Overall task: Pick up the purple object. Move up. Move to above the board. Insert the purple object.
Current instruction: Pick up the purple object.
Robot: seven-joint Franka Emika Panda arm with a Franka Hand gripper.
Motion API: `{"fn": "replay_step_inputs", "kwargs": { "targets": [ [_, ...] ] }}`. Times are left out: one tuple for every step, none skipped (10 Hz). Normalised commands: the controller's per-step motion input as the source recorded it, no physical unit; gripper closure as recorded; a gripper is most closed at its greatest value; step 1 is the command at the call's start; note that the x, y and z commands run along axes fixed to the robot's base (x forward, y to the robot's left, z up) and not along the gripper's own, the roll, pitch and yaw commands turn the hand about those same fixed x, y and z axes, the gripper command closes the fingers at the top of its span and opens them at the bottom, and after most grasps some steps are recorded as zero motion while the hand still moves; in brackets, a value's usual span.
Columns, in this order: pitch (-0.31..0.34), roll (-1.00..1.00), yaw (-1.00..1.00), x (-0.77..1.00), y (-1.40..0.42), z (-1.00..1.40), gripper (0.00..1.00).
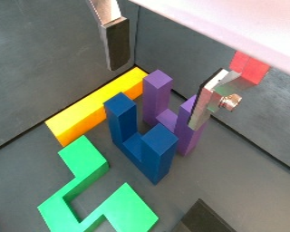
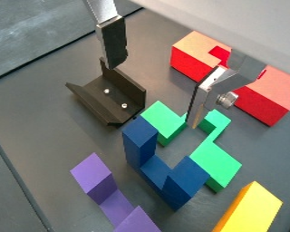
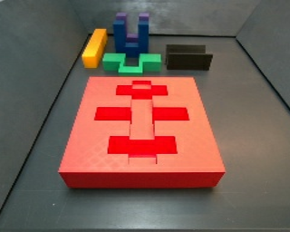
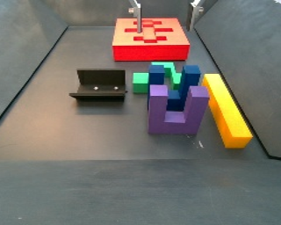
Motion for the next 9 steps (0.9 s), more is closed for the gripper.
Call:
{"fn": "replay_step_inputs", "kwargs": {
  "targets": [
    [0.000,0.00,0.00,0.00,0.08,0.00,0.00],
    [-0.011,-0.13,0.00,0.00,0.40,0.00,0.00],
    [0.000,-0.13,0.00,0.01,0.79,0.00,0.00],
    [0.000,-0.13,0.00,0.08,0.94,0.00,0.00],
    [0.029,-0.08,-0.03,0.25,0.88,-0.04,0.00],
    [0.037,-0.02,-0.23,0.44,0.72,-0.13,0.00],
    [0.024,0.00,-0.46,0.60,0.49,-0.18,0.00],
    [0.039,0.00,-0.44,0.58,0.51,-0.22,0.00],
    [0.020,0.00,-0.44,0.57,0.52,-0.26,0.00]
  ]
}}
